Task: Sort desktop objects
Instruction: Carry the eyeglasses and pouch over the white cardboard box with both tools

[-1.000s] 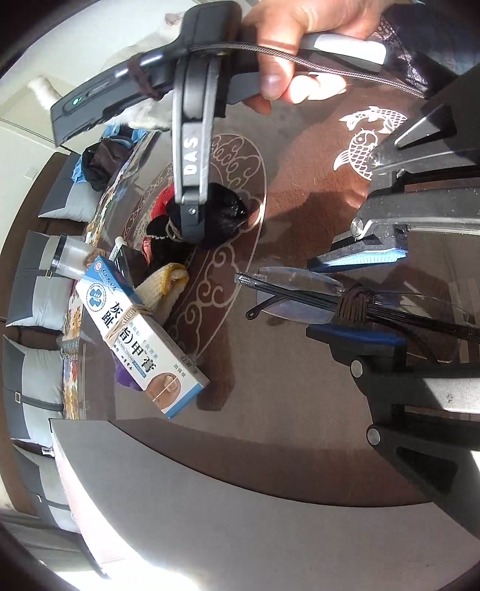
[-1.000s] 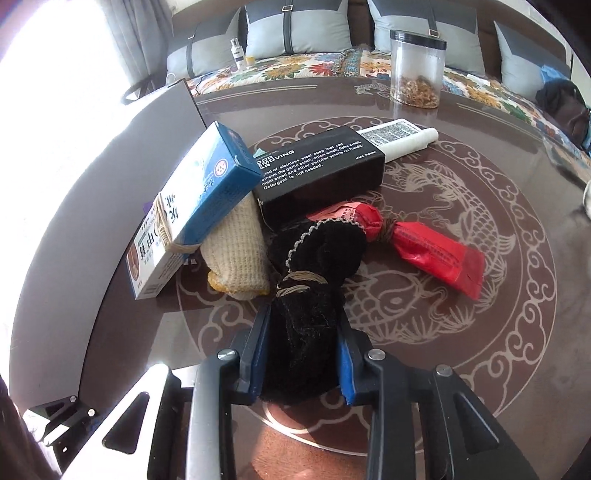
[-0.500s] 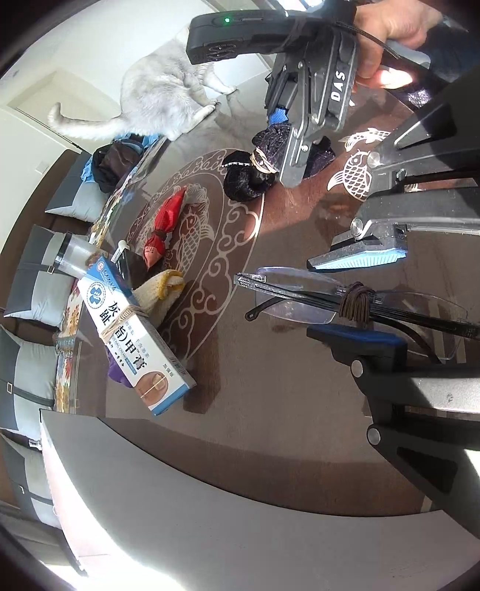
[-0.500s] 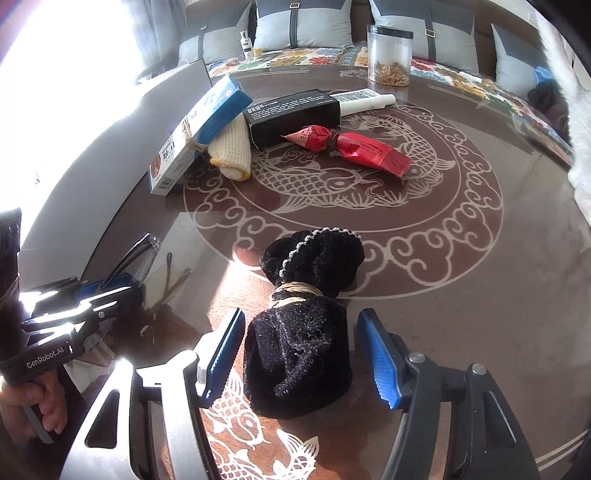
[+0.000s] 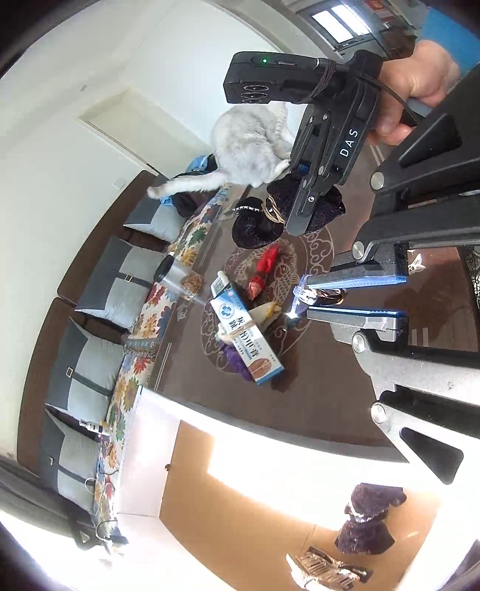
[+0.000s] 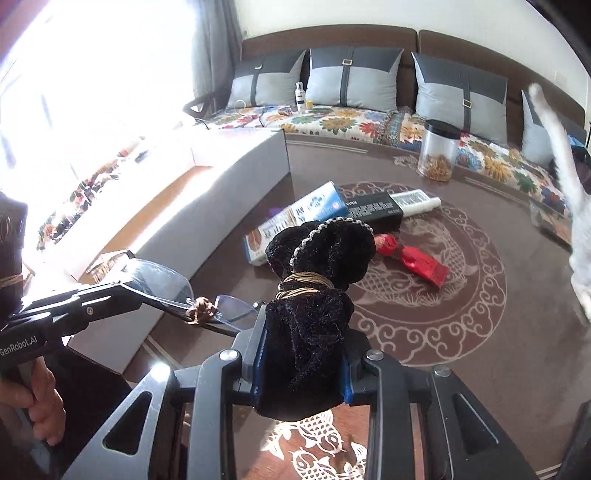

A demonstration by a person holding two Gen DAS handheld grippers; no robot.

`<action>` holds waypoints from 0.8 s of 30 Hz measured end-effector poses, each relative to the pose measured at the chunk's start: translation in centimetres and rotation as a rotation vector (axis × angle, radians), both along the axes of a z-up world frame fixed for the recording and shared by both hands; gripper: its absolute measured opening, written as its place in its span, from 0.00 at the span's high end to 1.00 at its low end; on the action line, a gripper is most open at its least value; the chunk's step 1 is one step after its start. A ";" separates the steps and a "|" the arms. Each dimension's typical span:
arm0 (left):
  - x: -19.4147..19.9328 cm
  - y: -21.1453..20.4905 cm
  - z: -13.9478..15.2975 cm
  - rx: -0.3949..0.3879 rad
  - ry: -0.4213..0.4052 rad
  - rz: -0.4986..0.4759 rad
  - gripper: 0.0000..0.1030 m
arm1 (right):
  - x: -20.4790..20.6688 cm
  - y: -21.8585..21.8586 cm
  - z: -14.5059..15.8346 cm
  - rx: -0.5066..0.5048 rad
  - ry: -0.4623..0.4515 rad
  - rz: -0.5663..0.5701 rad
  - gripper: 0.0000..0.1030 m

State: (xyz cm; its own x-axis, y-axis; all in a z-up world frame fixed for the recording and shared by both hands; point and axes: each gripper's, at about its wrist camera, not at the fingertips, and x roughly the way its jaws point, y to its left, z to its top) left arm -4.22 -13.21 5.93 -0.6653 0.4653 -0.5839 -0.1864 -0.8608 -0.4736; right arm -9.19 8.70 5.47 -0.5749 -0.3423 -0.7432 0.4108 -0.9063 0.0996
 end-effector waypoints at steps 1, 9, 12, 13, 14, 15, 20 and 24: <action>0.3 -1.0 0.7 0.001 0.008 0.015 0.91 | -0.2 -1.0 0.8 -0.011 0.018 0.016 0.70; 1.3 -3.6 2.3 -0.038 -0.018 -0.026 0.91 | -0.1 -5.6 4.3 -0.050 0.100 0.073 0.70; 2.0 -0.3 0.2 -0.065 -0.115 -0.117 0.82 | 0.4 -5.3 4.5 -0.031 0.107 0.072 0.70; 2.3 0.7 -1.0 -0.042 -0.158 -0.111 0.56 | 0.8 -5.0 4.5 -0.024 0.104 0.073 0.70; 2.7 1.5 -2.4 -0.017 -0.204 -0.076 0.24 | 1.1 -4.7 4.4 -0.015 0.102 0.074 0.70; 3.1 2.1 -4.0 0.004 -0.248 -0.003 0.11 | 1.5 -4.4 4.3 -0.006 0.103 0.076 0.70; 2.6 2.8 -10.4 0.105 -0.439 0.411 0.09 | 2.9 -2.2 2.9 0.005 0.086 0.081 0.70; 1.1 2.7 -11.6 0.043 -0.432 0.726 0.09 | 4.1 -0.7 1.5 0.006 0.079 0.098 0.70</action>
State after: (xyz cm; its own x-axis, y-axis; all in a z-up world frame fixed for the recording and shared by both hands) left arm -3.16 -10.53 -5.66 -0.5302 0.0362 -0.8471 0.6109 -0.6765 -0.4112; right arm -5.11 8.00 6.99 -0.5955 -0.3955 -0.6993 0.5038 -0.8618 0.0584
